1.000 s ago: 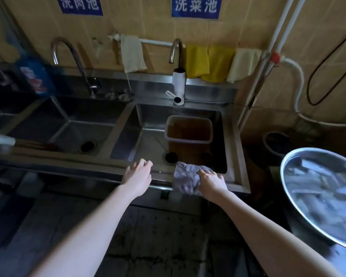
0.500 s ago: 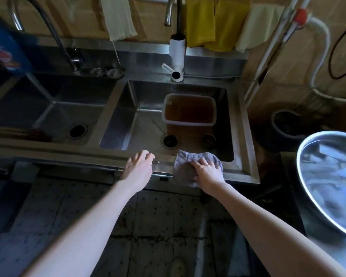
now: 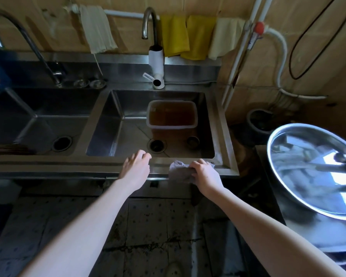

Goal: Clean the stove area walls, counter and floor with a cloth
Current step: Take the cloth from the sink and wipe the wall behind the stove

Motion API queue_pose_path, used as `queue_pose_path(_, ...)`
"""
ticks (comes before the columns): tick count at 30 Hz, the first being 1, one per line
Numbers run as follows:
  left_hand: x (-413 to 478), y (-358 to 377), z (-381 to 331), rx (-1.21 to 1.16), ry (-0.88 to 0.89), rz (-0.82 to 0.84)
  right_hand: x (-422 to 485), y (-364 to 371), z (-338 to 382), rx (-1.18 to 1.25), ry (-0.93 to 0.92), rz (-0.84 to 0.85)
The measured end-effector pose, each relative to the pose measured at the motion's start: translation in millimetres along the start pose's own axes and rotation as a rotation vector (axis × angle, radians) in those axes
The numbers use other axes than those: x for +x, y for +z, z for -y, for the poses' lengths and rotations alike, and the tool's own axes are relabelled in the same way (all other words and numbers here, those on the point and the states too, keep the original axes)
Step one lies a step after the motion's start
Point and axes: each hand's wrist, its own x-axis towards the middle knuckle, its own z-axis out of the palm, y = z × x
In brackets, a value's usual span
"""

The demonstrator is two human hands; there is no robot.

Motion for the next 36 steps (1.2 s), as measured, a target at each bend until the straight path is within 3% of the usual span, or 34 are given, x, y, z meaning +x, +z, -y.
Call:
queue_pose_path(5,1,-16,-48,0.012,0.089,-0.003,-43,-45,-23,0.004,0.029,-0.146)
queue_pose_path(18,-32,-63,-230,0.109,0.501,-0.098,-225,-149,-104,0.012,0.346,-0.502)
queue_pose_path(36,-227,-40,-506,0.085,1.109,-0.117,-587,-201,-178,-0.127,0.974,-0.803)
